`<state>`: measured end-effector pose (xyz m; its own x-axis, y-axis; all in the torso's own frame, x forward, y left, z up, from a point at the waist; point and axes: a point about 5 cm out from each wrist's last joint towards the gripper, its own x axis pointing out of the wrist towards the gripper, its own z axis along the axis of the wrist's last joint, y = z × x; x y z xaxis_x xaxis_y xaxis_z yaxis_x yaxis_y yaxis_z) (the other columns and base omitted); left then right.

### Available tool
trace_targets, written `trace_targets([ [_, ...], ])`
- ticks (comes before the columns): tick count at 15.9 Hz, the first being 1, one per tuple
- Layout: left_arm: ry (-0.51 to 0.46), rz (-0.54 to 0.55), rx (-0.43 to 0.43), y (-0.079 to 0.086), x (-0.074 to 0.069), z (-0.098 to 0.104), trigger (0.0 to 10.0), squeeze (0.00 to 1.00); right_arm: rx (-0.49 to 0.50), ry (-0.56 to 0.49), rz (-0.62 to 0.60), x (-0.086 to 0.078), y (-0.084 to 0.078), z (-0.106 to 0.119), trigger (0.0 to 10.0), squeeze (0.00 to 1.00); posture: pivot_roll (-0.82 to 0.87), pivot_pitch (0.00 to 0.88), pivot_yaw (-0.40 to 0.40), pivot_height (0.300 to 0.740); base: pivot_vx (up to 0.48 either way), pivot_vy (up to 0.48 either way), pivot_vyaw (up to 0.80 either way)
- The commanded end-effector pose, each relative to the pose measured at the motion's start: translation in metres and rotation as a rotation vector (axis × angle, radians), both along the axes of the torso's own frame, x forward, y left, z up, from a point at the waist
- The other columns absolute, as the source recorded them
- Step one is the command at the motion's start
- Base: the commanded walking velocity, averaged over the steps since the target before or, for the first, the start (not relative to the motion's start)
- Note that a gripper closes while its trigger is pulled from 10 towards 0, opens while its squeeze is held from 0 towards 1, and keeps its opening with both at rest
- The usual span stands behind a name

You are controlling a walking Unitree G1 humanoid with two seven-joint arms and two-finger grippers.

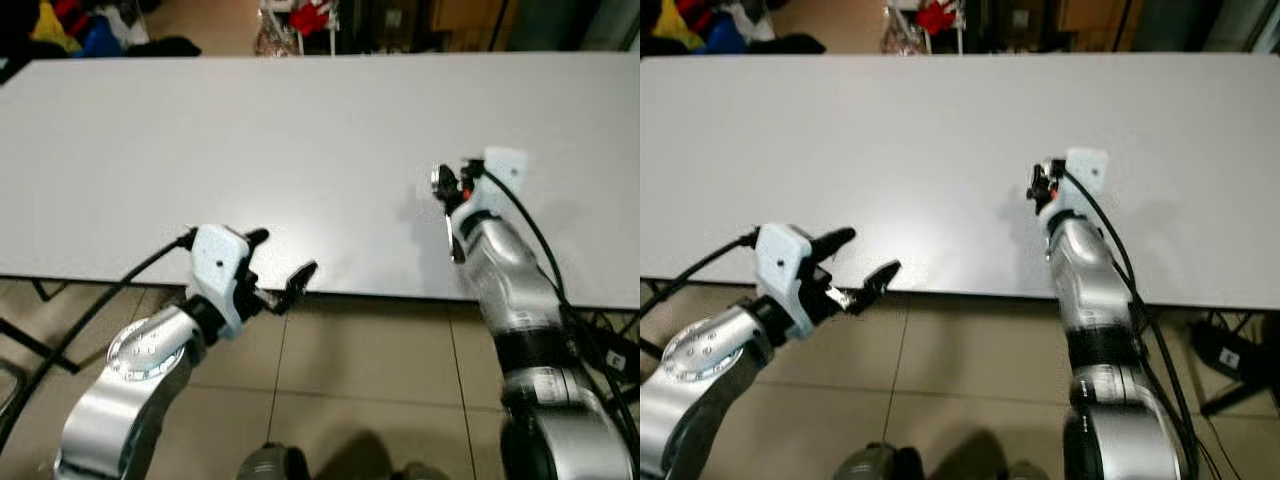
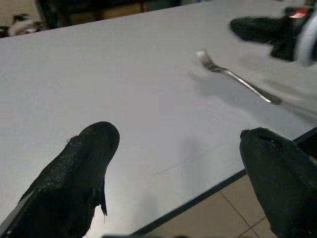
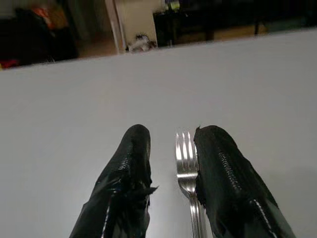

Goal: Setting the table

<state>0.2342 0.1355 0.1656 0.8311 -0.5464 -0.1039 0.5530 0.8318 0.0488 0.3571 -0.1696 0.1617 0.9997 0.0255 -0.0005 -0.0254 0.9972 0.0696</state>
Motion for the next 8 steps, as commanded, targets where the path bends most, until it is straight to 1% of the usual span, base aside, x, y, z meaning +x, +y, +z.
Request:
trace_targets([
  [1, -0.019, 0.083, 0.029, 0.007, -0.001, -0.002, 10.0, 0.00, -0.084, -0.093, 0.006, -0.011, 0.005, 0.015, 10.0, 0.00, -0.13, 0.000, 0.116, 0.740, 0.000, 0.000, 0.00],
  [2, -0.046, 0.264, 0.095, 0.015, -0.003, -0.012, 10.0, 0.00, -0.211, -0.075, 0.144, -0.042, 0.016, 0.004, 10.0, 0.00, -0.14, 0.000, 0.122, 0.740, 0.000, 0.000, 0.00],
  [3, -0.058, 0.300, 0.110, 0.017, -0.005, -0.013, 10.0, 0.00, -0.188, -0.060, 0.185, -0.052, 0.021, 0.000, 10.0, 0.00, -0.14, 0.000, 0.132, 0.740, 0.000, 0.000, 0.80],
  [4, -0.060, 0.361, 0.093, 0.019, -0.009, -0.014, 10.0, 0.00, -0.122, -0.034, 0.249, -0.072, 0.030, -0.008, 10.0, 0.00, -0.14, 0.000, 0.141, 0.740, 0.000, 0.000, 0.80],
  [5, -0.063, 0.389, 0.082, 0.020, -0.010, -0.013, 10.0, 0.00, -0.107, -0.023, 0.263, -0.079, 0.032, -0.011, 10.0, 0.00, -0.14, 0.000, 0.143, 0.740, 0.000, 0.000, 0.80],
  [6, -0.099, 0.441, 0.131, 0.024, -0.009, -0.011, 10.0, 0.00, -0.040, 0.033, 0.276, -0.089, 0.036, -0.019, 10.0, 0.00, -0.13, 0.000, 0.143, 0.740, 0.000, 0.000, 0.80],
  [8, -0.121, 0.466, 0.155, 0.027, -0.006, -0.009, 10.0, 0.00, 0.009, 0.075, 0.236, -0.088, 0.034, -0.024, 10.0, 0.00, -0.13, 0.000, 0.134, 0.740, 0.000, 0.000, 0.80],
])
